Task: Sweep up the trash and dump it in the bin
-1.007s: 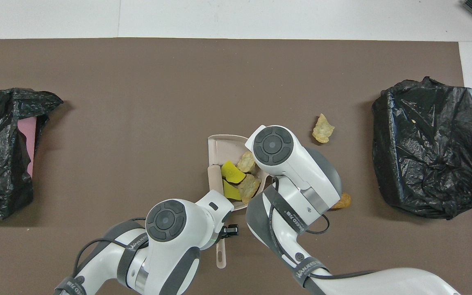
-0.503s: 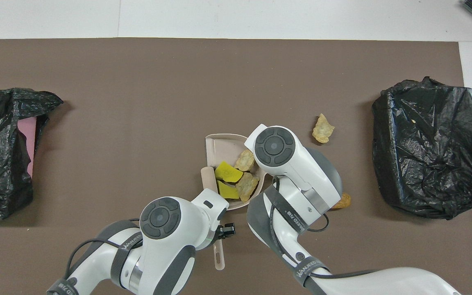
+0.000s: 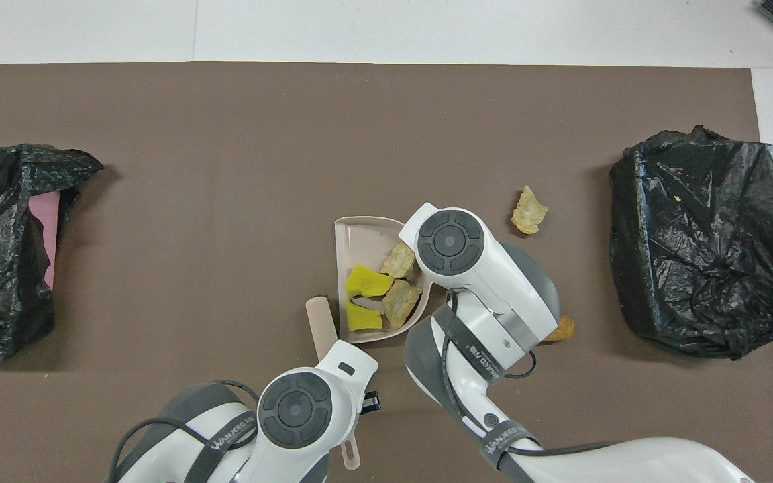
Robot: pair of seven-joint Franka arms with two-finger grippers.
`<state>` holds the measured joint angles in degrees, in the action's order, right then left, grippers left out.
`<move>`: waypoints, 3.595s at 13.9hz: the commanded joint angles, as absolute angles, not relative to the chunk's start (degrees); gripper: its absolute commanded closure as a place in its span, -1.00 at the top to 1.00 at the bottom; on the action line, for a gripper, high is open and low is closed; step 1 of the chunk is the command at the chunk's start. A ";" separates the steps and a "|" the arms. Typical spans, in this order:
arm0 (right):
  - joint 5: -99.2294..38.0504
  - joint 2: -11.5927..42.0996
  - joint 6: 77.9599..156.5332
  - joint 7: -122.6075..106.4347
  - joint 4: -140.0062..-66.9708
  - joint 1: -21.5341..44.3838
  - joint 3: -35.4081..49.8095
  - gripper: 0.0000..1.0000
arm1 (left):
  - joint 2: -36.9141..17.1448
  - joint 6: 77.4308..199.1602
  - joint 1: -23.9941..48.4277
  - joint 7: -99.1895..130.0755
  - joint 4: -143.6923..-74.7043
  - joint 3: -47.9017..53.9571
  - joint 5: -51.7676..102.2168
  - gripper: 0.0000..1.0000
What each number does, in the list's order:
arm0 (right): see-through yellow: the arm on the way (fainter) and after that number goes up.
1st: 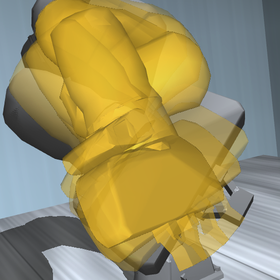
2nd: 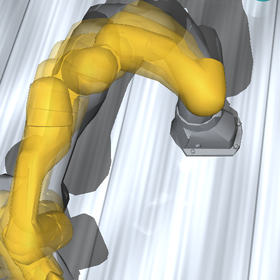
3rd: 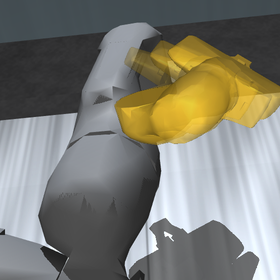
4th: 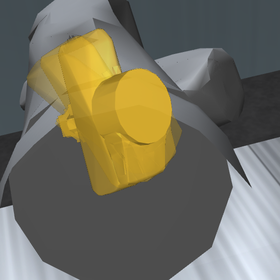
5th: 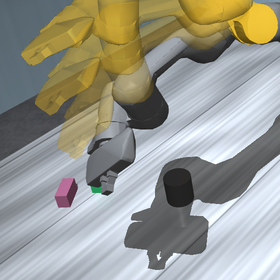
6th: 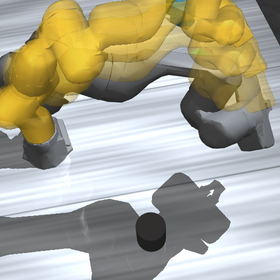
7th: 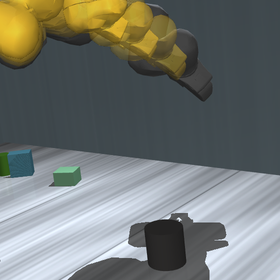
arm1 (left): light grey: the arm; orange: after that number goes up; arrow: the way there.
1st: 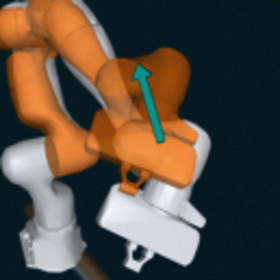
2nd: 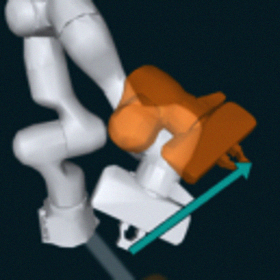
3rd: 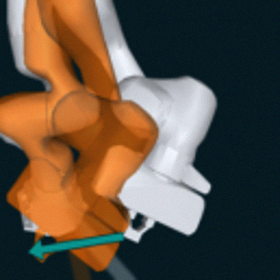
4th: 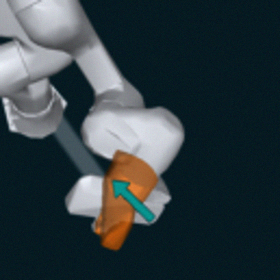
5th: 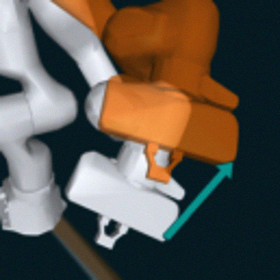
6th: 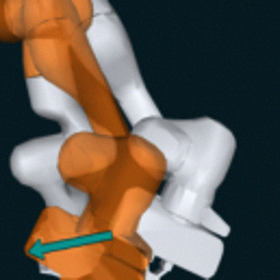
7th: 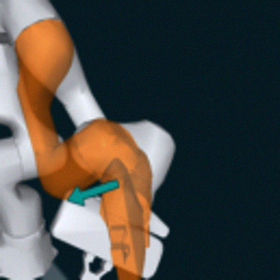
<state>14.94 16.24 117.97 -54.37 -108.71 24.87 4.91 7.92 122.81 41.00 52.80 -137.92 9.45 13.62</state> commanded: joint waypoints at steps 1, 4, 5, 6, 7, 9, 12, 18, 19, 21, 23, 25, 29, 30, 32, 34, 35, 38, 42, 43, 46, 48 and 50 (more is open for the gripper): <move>15.29 14.86 119.79 -54.84 -109.34 21.90 5.54 -1.00 | 11.86 121.73 44.29 56.76 -140.97 8.79 12.13 -1.00; 15.03 10.74 119.18 -56.85 -109.68 18.65 5.54 -1.00 | 12.31 123.13 45.17 56.95 -142.21 9.14 12.04 -1.00; 14.94 9.59 119.01 -59.56 -109.77 16.54 5.54 -1.00 | 11.96 123.74 45.78 56.95 -142.21 9.14 12.13 -1.00; 14.07 8.36 118.57 -62.03 -109.78 14.70 5.62 -1.00 | 11.52 124.36 45.88 56.34 -142.21 9.14 12.13 -1.00; 11.80 6.96 118.30 -65.18 -110.12 12.50 5.54 -1.00 | 11.08 124.71 45.88 55.90 -142.21 9.23 12.13 -1.00; 9.68 4.76 116.91 -72.47 -110.48 7.06 5.54 -1.00 | 10.37 126.20 45.70 53.45 -142.21 9.23 12.22 -1.00; 9.14 0.71 113.74 -81.52 -110.65 -0.94 5.54 -1.00 | 7.74 128.05 45.44 51.77 -141.94 9.23 13.09 -1.00; 7.82 -2.29 114.94 -98.04 -110.48 -18.16 5.19 -1.00 | 7.38 126.22 45.09 51.06 -138.87 9.14 14.33 1.00; 7.82 -2.20 116.53 -101.74 -110.48 -20.98 5.10 -1.00 | 7.64 124.38 44.91 50.72 -137.91 8.79 14.41 1.00; 8.69 -1.94 119.43 -105.72 -110.22 -24.94 5.10 -1.00 | 8.00 119.82 43.25 50.71 -134.93 8.35 14.33 1.00; 10.62 -1.32 120.93 -106.26 -109.69 -26.62 5.01 -1.00 | 8.00 115.77 38.70 50.89 -131.68 8.44 14.41 1.00; 17.80 -1.14 122.69 -102.25 -109.86 -26.28 5.01 -1.00 | 8.09 112.34 33.51 50.71 -128.86 8.35 14.33 1.00; 32.22 -1.84 119.81 -89.49 -110.83 -22.07 5.19 -1.00 | 7.74 105.74 25.95 43.44 -122.71 8.35 14.33 1.00; 34.60 -2.11 118.40 -87.30 -111.09 -21.19 5.19 -1.00 | 7.56 104.60 23.93 40.81 -121.56 8.35 14.24 1.00; 40.57 -3.51 115.59 -82.38 -112.75 -18.12 5.19 -1.00 | 7.21 104.15 20.32 35.27 -120.33 8.35 13.63 1.00; 47.35 -3.87 111.21 -75.62 -113.38 -15.04 5.19 -1.00 | 6.95 103.89 16.28 29.65 -119.10 8.35 13.45 1.00; 49.37 -3.61 108.75 -72.80 -113.55 -13.90 5.19 -1.00 | 6.42 103.89 13.82 25.88 -117.96 8.35 12.49 1.00; 55.09 -3.60 104.78 -70.49 -113.91 -12.05 5.19 -1.00 | 4.66 104.24 9.86 16.55 -114.44 8.35 6.96 1.00; 61.95 -3.78 100.74 -70.49 -113.29 -11.87 5.27 -1.00 | 2.99 104.59 5.37 8.53 -110.66 8.35 5.10 1.00; 62.48 -3.95 100.11 -70.49 -113.03 -11.69 5.53 -1.00 | 2.90 104.68 4.75 7.83 -110.39 8.35 4.75 1.00; 64.59 -4.22 98.01 -70.93 -111.54 -10.38 6.15 -1.00 | 2.99 105.20 4.66 7.73 -110.13 8.35 4.75 1.00; 64.60 -4.13 93.98 -71.10 -109.08 -8.54 6.24 -1.00 | 3.25 104.68 2.65 6.34 -109.78 7.83 4.66 1.00; 63.37 -3.78 91.68 -70.40 -107.58 -5.29 6.24 -1.00 | 3.43 104.07 2.55 1.70 -108.12 5.11 4.75 1.00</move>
<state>63.00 -3.90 94.37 -71.52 -109.23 -7.77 5.94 3.69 105.79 3.80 5.89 -110.65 6.85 5.63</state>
